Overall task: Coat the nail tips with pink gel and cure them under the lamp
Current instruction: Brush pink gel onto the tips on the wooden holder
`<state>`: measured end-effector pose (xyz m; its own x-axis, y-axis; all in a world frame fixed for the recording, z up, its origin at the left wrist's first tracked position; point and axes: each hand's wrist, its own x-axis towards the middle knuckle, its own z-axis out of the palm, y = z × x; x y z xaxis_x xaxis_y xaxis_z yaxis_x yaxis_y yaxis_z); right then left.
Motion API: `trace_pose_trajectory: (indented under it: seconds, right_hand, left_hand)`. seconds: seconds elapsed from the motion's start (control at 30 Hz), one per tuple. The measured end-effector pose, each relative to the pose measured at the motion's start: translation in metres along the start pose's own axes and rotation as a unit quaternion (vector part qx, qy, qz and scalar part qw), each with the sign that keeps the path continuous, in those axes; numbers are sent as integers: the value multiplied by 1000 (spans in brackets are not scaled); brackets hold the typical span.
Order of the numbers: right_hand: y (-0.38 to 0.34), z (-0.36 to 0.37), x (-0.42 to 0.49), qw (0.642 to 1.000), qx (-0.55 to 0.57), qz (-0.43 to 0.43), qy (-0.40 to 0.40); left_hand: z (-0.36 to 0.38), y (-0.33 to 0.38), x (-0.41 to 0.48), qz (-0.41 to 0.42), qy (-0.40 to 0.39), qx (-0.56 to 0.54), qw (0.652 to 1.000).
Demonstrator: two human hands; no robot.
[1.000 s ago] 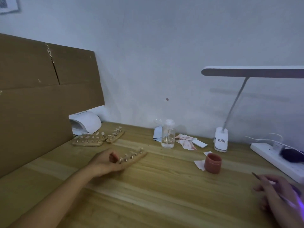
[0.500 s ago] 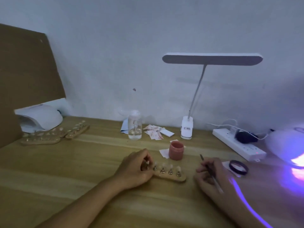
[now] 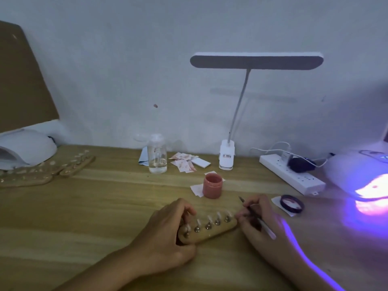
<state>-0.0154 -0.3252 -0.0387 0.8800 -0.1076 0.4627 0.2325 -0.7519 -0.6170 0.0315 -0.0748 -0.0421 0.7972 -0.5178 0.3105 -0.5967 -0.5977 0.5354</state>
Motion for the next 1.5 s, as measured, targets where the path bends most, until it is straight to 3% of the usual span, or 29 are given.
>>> trace_pose_trajectory:
  seconds: [0.23, 0.53, 0.73, 0.93, 1.13, 1.5]
  right_hand:
    - [-6, 2, -5, 998, 21, -53, 17]
    - [-10, 0, -3, 994, 66, -25, 87]
    - [-18, -6, 1, 984, 96, -47, 141]
    - [-37, -3, 49, 974, 165, 26, 152]
    - [-36, 19, 78, 985, 51, 69, 149]
    - [-22, 30, 86, 992, -65, 20, 110]
  left_hand:
    - [-15, -13, 7, 4, 31, 21, 999]
    - [-26, -30, 15, -80, 14, -45, 996]
    - [-27, -33, 18, -91, 0, 21, 996]
    - [-28, -40, 20, -82, 27, 17, 996]
    - [-23, -42, 18, -41, 66, -6, 997]
    - [-19, -42, 18, -14, 79, 19, 997]
